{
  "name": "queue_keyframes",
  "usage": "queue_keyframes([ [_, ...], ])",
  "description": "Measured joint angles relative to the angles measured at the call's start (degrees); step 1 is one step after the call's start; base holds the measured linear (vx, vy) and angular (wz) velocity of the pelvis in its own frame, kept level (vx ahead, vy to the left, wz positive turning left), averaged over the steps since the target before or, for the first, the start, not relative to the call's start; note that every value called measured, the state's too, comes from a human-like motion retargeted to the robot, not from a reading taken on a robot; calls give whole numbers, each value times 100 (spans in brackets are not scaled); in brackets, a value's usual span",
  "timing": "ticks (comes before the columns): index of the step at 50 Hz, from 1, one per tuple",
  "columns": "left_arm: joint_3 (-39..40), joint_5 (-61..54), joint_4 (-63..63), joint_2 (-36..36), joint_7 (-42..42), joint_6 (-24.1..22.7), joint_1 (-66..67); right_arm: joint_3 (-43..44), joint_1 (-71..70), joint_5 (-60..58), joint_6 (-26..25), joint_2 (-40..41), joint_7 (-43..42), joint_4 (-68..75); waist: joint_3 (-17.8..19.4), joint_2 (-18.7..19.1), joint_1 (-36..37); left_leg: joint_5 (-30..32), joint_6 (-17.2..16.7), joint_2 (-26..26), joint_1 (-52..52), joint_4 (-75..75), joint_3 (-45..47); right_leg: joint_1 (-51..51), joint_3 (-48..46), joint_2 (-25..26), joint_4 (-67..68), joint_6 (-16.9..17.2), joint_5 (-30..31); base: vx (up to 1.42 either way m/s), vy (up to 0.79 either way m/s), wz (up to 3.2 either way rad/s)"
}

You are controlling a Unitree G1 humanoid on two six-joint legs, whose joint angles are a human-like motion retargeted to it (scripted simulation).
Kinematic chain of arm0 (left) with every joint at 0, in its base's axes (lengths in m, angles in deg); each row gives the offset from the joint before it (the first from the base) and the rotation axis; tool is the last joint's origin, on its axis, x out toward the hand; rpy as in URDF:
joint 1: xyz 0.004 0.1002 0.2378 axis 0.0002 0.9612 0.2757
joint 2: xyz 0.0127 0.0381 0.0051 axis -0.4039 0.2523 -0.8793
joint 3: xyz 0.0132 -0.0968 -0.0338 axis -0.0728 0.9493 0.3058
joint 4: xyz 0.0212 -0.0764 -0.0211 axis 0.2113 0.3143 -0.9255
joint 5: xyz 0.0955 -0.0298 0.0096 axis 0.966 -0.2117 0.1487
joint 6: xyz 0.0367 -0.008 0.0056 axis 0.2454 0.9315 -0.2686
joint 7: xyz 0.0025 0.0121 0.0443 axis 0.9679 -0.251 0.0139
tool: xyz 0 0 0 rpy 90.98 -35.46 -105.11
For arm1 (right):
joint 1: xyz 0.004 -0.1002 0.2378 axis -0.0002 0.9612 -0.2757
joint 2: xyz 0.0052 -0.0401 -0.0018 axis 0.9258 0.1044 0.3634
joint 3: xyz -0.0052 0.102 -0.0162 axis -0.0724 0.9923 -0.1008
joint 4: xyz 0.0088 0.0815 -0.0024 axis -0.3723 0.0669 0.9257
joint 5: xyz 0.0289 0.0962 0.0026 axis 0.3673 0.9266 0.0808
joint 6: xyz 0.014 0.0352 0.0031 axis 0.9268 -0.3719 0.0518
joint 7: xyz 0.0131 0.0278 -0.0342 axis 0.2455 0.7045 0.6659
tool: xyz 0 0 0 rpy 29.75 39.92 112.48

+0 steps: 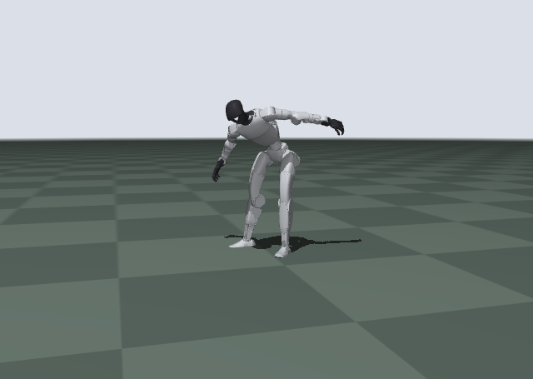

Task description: Upper body actions

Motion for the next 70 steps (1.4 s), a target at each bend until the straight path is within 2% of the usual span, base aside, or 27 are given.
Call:
queue_keyframes([
  [3,-440,488,-266,-673,-388,-191,-56,-620,-257,9,132,193,13,-243,0,-813,-968,-14,-24,137,223,-214,416,-211,302,101,8,-7,74,-45,15,-117],
  [5,-422,826,-436,-1033,-1097,-345,-79,-840,-342,-107,269,406,40,-451,0,-1304,-1601,28,-59,193,399,-407,674,-310,474,167,8,-16,111,-38,17,-102],
  [7,-224,1112,-583,-1233,-1626,-504,-204,-824,-283,-205,347,631,-15,-542,0,-1612,-2114,106,-115,253,551,-614,866,-382,582,246,5,-25,135,-37,9,-86],
  [11,52,1243,-791,-1285,-1640,-610,-784,-385,143,58,495,1128,-133,-376,0,-1863,-2818,273,-231,394,779,-1000,1164,-504,755,461,-2,-61,158,-27,12,-76],
  [15,357,960,-950,-1144,-1503,-557,-1575,268,632,923,608,1558,158,312,0,-2152,-3502,468,-353,420,1118,-1523,1631,-661,1157,719,-18,-130,203,-25,15,-94],
  [21,720,446,-988,-1040,-1643,-725,-2278,793,651,2296,559,1571,755,1468,0,-2700,-4653,559,-510,484,1451,-1955,2424,-1005,1783,1102,-44,-119,343,-18,29,-120],
  [23,1029,444,-977,-1145,-1613,-703,-2359,666,468,2736,533,1504,928,1728,0,-2989,-5277,514,-540,512,1474,-1929,2489,-1085,1874,1180,-63,-96,385,-11,41,-94],
  [27,2067,413,-924,-1577,-1622,-684,-2214,-262,-285,3717,398,1396,1141,2234,0,-3847,-6679,459,-631,488,1697,-2023,2814,-1149,2055,1322,-82,-38,427,-9,32,-89],
  [30,2530,425,-905,-1668,-1514,-687,-2321,-802,-588,4230,331,1402,1017,2304,0,-4095,-7280,445,-700,534,1701,-2063,2947,-1271,2072,1437,-116,3,470,-2,24,-72],
  [33,2484,526,-922,-1638,-1232,-594,-2673,-1235,-601,4511,577,1381,440,2304,0,-4095,-7619,437,-726,579,1481,-2063,2969,-1504,2025,1515,-132,15,493,1,9,-34],
  [37,2047,950,-976,-1575,-1067,-544,-3128,-1427,-552,4436,850,1454,-381,2304,0,-4095,-7621,381,-767,610,1287,-2084,3103,-1746,2028,1605,-143,15,506,0,0,-27],
  [45,1568,1288,-862,-1209,-1344,-780,-3558,-1683,-617,4472,951,1494,-572,2304,0,-4095,-7433,363,-733,651,1058,-2093,3076,-1871,1947,1642,-169,-45,469,1,0,2],
  [53,1618,1047,-886,-1114,-1355,-845,-2988,-1852,-767,4237,1179,1490,-629,2304,0,-4070,-7078,413,-600,604,1200,-2070,2823,-1490,1904,1556,-122,-120,334,7,-2,36],
  [58,1856,310,-1711,-669,-1172,-978,-2075,-1759,-670,4167,1153,1278,-689,2304,0,-3596,-6553,500,-570,572,1278,-2060,2578,-1165,1739,1416,-120,-157,240,12,1,63],
  [62,1819,-102,-2048,-173,-1419,-1114,-1148,-1680,-569,3743,1153,748,-533,2304,0,-2995,-5944,564,-518,524,1213,-1965,2299,-929,1535,1213,-110,-160,154,14,-1,91],
  [67,1495,-306,-1980,181,-1105,-828,89,-1621,-520,2741,746,-120,-547,2207,0,-2245,-5069,675,-443,425,1051,-1833,1831,-662,1196,910,-103,-133,69,19,6,98],
  [70,1474,-735,-1871,362,-786,-479,1155,-1696,-661,1940,377,-727,-624,1910,0,-1739,-4441,770,-391,331,864,-1728,1437,-480,916,661,-105,-93,7,13,-4,124],
])
